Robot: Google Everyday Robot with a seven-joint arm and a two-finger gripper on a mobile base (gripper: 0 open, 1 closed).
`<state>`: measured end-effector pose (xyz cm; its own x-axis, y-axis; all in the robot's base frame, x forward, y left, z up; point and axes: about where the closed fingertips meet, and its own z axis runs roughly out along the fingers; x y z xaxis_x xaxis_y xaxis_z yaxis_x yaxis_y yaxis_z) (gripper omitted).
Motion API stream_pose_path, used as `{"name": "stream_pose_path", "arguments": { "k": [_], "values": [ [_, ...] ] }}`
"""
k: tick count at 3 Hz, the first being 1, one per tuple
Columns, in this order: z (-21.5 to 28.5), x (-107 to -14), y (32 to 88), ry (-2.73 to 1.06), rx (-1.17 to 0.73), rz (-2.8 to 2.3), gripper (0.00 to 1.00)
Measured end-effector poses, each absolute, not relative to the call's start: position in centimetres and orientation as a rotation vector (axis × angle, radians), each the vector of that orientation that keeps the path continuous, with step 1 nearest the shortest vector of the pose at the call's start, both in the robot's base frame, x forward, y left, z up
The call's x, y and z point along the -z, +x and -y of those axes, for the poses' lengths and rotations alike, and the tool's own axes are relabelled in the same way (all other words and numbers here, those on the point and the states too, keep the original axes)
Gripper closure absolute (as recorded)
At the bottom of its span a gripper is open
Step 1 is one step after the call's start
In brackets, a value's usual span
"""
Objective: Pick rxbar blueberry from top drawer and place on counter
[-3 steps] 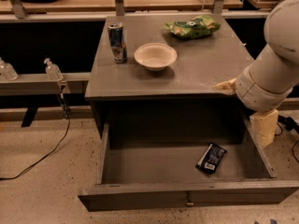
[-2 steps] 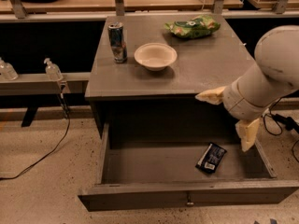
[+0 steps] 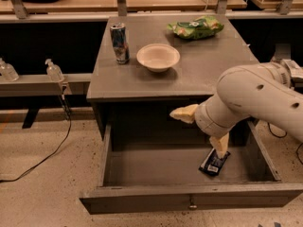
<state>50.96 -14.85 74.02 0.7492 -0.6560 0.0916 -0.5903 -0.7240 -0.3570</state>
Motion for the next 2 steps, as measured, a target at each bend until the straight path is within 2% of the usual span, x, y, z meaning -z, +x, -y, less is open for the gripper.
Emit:
{"name": "stream_pose_path", "arguments": {
  "k": [1, 2],
  "values": [
    [14.2, -69.8, 50.4, -2.823, 0.3, -0.905, 0.0],
    [16.4, -66.6, 50.4, -2.935, 0.249, -1.068, 0.0]
  ]
}}
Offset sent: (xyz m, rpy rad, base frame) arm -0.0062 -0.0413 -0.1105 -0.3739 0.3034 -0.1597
